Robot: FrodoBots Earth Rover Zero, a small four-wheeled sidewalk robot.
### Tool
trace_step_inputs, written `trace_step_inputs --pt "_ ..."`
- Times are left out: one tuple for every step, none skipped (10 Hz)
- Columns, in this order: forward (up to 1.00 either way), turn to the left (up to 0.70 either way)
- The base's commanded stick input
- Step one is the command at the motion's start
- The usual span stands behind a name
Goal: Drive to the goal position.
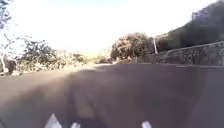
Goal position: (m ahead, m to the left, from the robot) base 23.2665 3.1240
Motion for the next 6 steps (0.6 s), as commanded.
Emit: trace_step_inputs --pt "0.85 0.00" --pt "0.85 0.00" --pt "0.85 0.00" --pt "0.85 0.00" --pt "0.85 0.00" --pt "0.85 0.00"
